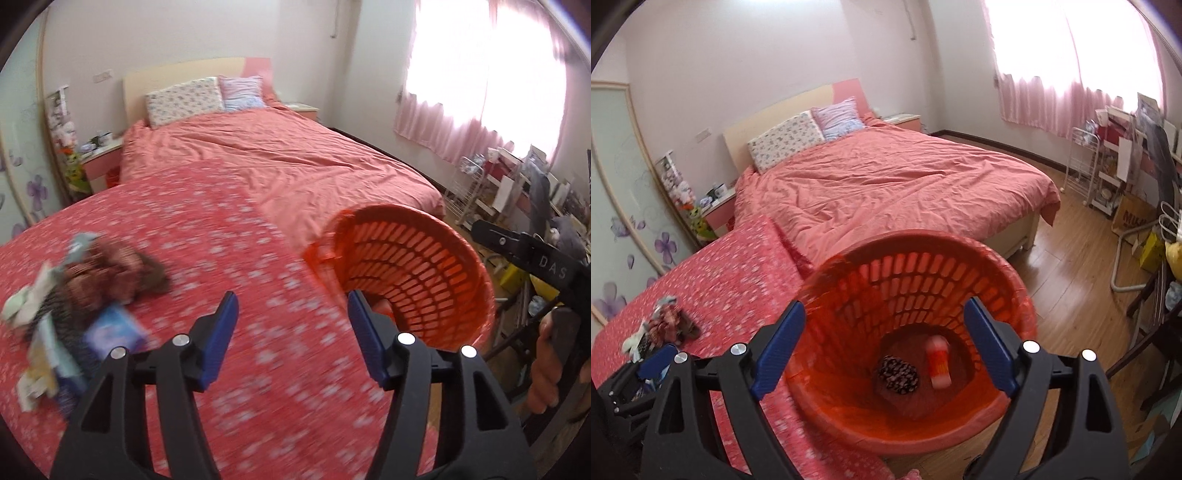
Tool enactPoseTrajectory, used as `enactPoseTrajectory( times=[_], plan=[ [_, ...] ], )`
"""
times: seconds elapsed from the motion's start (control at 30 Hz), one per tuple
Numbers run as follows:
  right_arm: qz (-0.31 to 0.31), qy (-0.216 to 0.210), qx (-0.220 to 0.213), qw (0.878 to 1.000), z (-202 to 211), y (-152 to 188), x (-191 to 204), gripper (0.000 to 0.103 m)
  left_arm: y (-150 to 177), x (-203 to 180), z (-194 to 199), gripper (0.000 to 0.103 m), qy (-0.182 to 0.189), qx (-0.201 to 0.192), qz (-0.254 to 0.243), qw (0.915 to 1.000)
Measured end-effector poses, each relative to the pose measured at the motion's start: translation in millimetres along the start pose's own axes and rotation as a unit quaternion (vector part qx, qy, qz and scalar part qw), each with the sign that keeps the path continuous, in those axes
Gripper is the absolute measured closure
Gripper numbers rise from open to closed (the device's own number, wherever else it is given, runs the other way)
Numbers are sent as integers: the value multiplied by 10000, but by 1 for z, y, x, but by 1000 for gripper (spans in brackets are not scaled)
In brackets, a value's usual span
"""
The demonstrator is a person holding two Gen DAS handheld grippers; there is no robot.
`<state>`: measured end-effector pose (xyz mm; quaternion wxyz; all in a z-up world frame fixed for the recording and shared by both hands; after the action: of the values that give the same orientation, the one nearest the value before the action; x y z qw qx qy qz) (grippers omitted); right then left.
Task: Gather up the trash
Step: 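Move both open tools back over the items on the bed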
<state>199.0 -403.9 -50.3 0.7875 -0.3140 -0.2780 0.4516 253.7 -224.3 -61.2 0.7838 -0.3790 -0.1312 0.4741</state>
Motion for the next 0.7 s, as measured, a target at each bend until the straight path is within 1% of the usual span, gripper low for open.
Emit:
enactPoseTrajectory(
  times=[0.1, 0.2, 0.33, 0.43, 0.53, 0.63, 0.7],
  plan=[
    [230, -97, 19, 9997, 6, 6, 21, 16, 8, 27, 24, 42, -178, -92, 184, 9996],
    [500, -254, 68, 9984, 11, 16, 53, 16, 18, 57, 50, 42, -451, -227, 332, 9982],
    [816, -535, 197, 9950, 16, 34, 95, 16, 33, 105, 80, 41, -895, -346, 569, 9938],
    [1063, -753, 278, 9911, 18, 49, 129, 17, 47, 143, 99, 41, -1257, -362, 795, 9882],
    [1334, -995, 350, 9854, 22, 65, 163, 19, 63, 185, 117, 41, -1578, -356, 1129, 9803],
    [1619, -1244, 430, 9780, 24, 81, 198, 21, 78, 217, 131, 41, -1847, -359, 1368, 9726],
    [1785, -1409, 469, 9727, 25, 91, 221, 21, 85, 233, 138, 41, -1951, -352, 1483, 9689]
  ],
)
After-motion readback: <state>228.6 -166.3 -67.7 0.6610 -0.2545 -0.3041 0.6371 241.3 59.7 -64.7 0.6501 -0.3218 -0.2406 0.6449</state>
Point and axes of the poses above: each gripper's, at about its wrist camera, not at the fingertips, and z roughly against the way its jaws point, x to its left, y to its underside, the point moved 4 cm from there along -z, roughly the way its jaws point, and after that the axes turned 6 degrees about y, right-handed, at the moved point
